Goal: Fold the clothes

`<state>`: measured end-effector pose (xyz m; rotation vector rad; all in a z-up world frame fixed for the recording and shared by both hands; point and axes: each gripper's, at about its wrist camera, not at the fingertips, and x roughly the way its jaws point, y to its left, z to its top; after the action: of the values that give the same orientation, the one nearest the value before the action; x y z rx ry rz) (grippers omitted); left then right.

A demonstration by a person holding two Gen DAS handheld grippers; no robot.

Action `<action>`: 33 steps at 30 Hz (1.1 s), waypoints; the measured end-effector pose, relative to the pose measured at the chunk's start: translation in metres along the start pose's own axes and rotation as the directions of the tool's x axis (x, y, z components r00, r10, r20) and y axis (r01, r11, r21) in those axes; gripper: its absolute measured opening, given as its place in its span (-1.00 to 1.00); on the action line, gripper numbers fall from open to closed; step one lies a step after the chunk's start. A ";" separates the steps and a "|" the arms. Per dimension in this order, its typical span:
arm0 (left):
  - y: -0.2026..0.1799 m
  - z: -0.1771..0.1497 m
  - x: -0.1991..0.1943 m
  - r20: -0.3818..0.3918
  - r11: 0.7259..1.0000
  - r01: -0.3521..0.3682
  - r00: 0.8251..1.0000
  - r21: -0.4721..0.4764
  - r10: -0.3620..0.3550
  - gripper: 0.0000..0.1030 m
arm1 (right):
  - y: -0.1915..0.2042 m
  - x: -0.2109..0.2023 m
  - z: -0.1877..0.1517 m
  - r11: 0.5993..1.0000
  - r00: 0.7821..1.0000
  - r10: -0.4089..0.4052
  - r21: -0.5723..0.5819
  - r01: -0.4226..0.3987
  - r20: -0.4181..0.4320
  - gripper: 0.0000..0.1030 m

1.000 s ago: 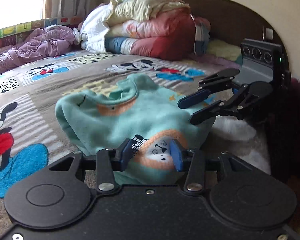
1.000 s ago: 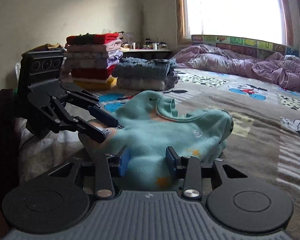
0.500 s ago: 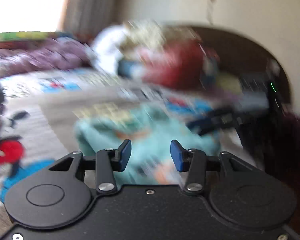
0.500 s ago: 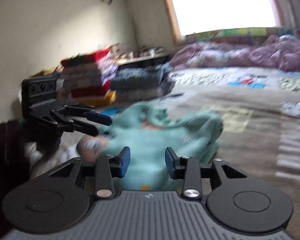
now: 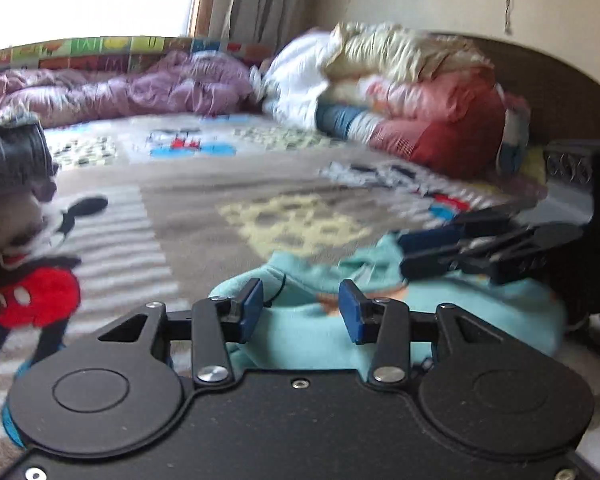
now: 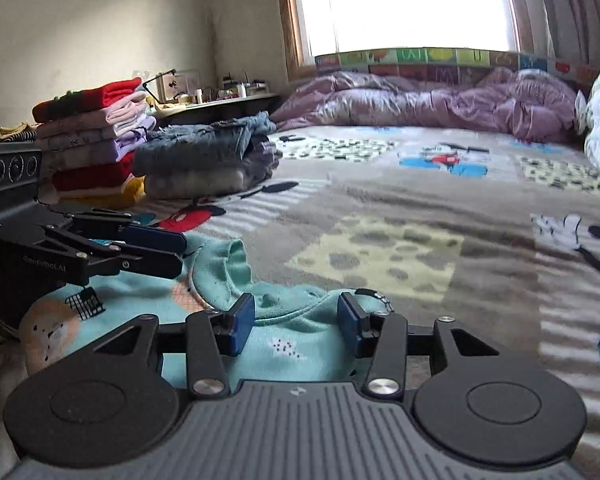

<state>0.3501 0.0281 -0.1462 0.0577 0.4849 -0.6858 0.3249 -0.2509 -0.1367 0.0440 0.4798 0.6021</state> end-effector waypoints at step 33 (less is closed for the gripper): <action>-0.043 -0.037 -0.098 0.002 0.664 -0.072 0.994 -0.745 0.109 0.37 | 0.020 -0.084 -0.079 0.679 0.997 -0.071 0.733 0.026 0.031 0.47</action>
<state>0.2428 0.0605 -0.1309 -0.7164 0.6865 -0.3417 0.2191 -0.2889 -0.1679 0.8241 0.6435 0.3161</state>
